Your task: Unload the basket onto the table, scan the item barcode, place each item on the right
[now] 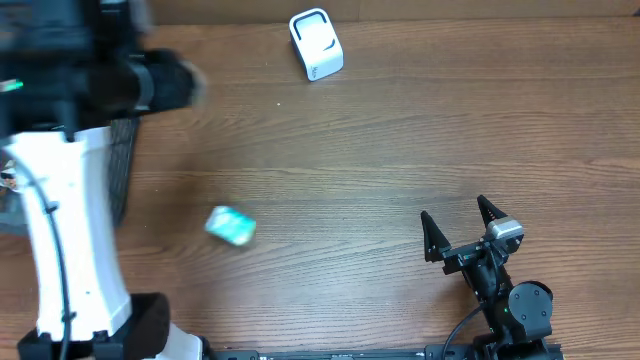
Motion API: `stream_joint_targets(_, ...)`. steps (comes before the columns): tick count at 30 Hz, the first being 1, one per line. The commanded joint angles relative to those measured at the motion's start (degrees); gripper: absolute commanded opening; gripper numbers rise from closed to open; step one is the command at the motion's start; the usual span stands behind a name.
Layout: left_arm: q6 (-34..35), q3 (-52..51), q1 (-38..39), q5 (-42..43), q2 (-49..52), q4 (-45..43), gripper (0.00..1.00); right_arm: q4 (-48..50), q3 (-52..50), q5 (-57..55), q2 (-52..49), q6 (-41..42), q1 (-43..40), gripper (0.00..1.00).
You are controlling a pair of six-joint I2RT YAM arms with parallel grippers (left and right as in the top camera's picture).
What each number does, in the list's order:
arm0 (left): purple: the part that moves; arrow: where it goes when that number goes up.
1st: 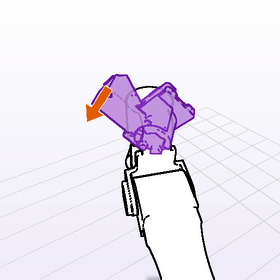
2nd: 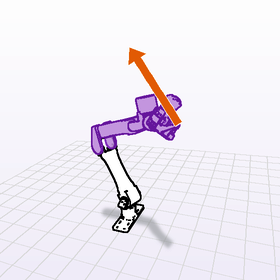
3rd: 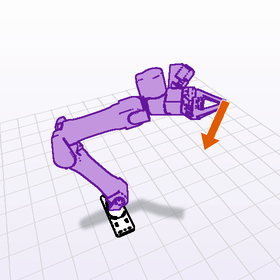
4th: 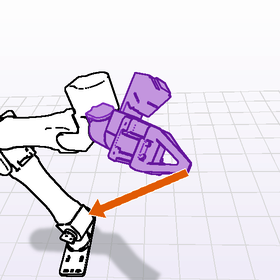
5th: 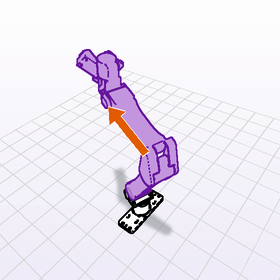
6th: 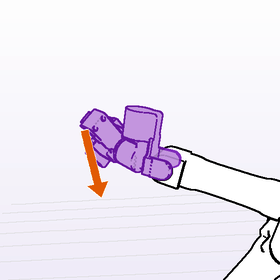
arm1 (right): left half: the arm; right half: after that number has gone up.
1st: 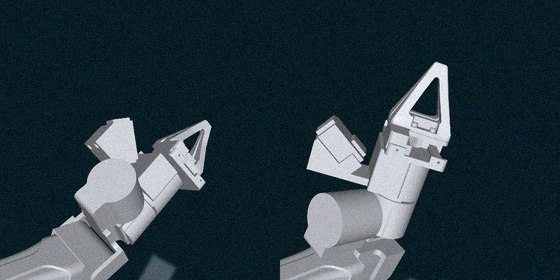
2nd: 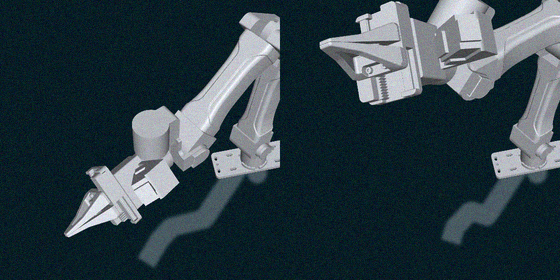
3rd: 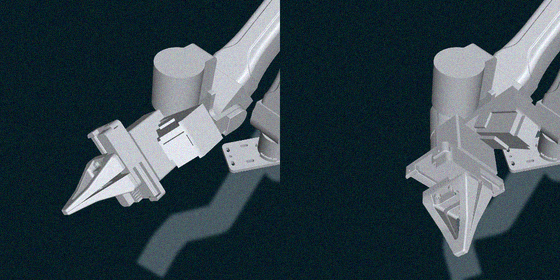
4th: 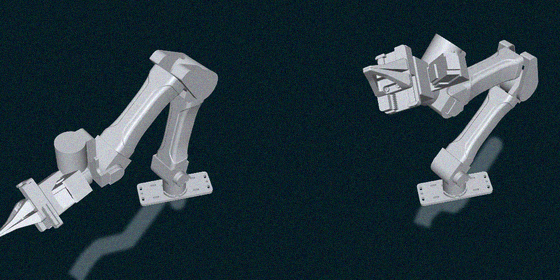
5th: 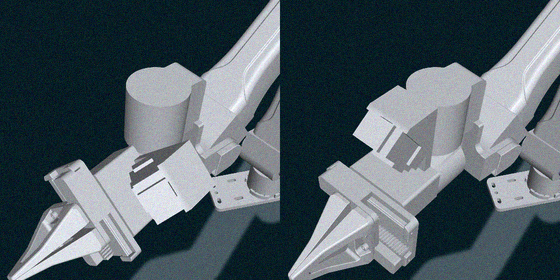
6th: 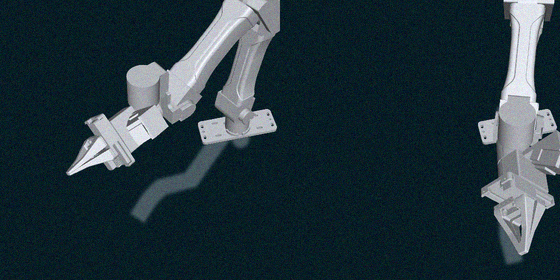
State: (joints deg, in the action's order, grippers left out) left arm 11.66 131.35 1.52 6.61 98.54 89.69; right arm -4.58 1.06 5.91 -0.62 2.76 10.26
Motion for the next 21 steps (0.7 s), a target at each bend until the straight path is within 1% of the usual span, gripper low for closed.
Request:
stream_joint_targets(1, 1.22, 0.74, 8.02, -3.56, 3.32, 1.84, 0.22, 0.2, -0.59, -0.39, 0.46, -0.26, 0.28, 1.0)
stream_joint_targets(5, 5.55, 0.74, 14.86, -4.22, 7.78, 3.85, 0.24, 0.2, -0.59, -0.39, 0.46, -0.26, 0.28, 1.0)
stream_joint_targets(9, 10.12, 0.74, 20.06, -4.17, 12.74, 4.11, 0.27, 0.2, -0.59, -0.39, 0.46, -0.24, 0.28, 1.0)
stream_joint_targets(11, 12.09, 0.74, 22.36, -4.2, 15.28, 3.85, 0.29, 0.2, -0.59, -0.39, 0.46, -0.26, 0.28, 1.0)
stream_joint_targets(17, 18.38, 0.74, 28.24, -4.26, 23.43, 1.42, 0.3, 0.2, -0.59, -0.39, 0.46, -0.24, 0.28, 1.0)
stream_joint_targets(21, 19.1, 0.74, 30.84, -4.24, 27.87, -0.9, 0.31, 0.2, -0.59, -0.39, 0.46, -0.26, 0.28, 1.0)
